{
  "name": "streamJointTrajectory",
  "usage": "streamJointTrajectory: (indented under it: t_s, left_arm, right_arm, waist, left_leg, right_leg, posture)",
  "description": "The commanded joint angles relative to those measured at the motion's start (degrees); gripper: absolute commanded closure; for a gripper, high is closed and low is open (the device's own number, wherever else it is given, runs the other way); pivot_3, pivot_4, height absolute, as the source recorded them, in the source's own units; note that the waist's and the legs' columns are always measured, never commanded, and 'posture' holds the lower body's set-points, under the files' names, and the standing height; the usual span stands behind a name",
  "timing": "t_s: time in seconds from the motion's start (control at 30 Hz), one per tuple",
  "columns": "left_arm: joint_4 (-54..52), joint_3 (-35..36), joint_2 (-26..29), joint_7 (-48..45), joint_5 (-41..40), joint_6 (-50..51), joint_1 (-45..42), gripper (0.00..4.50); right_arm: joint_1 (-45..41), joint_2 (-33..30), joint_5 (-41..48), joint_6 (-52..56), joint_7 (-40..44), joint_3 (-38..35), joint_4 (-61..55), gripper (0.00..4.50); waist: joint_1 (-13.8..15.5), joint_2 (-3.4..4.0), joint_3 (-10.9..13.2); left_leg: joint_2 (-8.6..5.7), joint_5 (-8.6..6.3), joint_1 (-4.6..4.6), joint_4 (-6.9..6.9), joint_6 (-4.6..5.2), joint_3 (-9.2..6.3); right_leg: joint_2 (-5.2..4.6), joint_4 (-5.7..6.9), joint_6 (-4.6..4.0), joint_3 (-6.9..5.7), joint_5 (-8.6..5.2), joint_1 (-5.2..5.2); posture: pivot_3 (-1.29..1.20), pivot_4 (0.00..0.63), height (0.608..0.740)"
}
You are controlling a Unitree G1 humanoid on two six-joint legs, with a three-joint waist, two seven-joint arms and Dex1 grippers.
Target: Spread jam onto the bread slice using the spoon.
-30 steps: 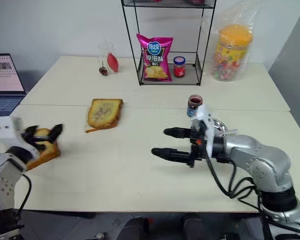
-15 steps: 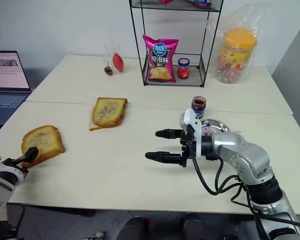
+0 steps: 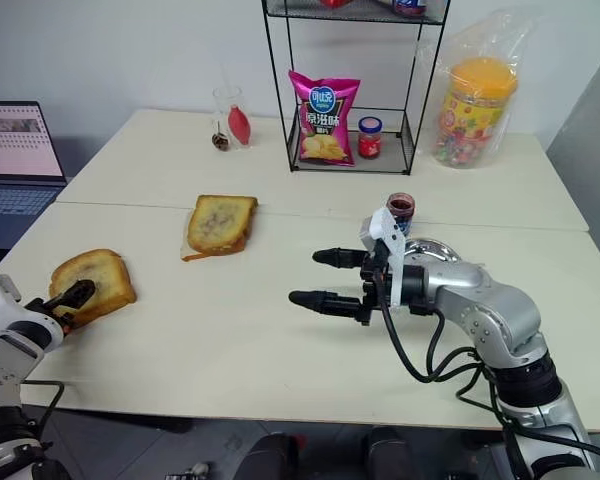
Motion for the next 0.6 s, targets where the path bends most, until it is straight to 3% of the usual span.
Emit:
streamJointTrajectory:
  t_s: [0.03, 0.5, 0.6]
  left_arm:
    - [-1.19, -0.11, -1.47, 1.11, -1.30, 2.25, 0.78, 1.36]
    - [-4.94, -0.61, -1.21, 2.03, -1.02, 2.81, 0.75, 3.92]
    - [-11.39, -3.46, 1.16, -3.86, -2.65, 2.83, 0.63, 4.28]
  right_arm:
    - [0.02, -0.12, 1.34, 0.32, -0.53, -1.93, -2.45, 0.00]
    - [1.05, 0.01, 0.88, 0.03, -1.03, -2.36, -1.84, 0.00]
    - [1.91, -0.77, 1.54, 0.51, -0.99, -3.55, -2.62, 0.00]
  waist:
    - [0.01, 0.00, 0.00]
    - [-0.01, -0.01, 0.00]
    - [0.01, -0.01, 0.00]
  left_leg:
    - [0.00, 0.00, 0.00, 0.00, 0.00, 0.00]
    - [0.00, 0.00, -0.01, -0.01, 0.00, 0.04]
    - [0.00, 0.00, -0.01, -0.01, 0.00, 0.03]
  right_leg:
    - [0.00, 0.00, 0.00, 0.00, 0.00, 0.00]
    - [-0.01, -0.04, 0.01, 0.03, 0.00, 0.00]
    - [0.00, -0.04, 0.01, 0.02, 0.00, 0.00]
  posture:
    - [0.00, 0.150, 0.740]
    - [0.00, 0.150, 0.740]
    - [0.00, 0.150, 0.740]
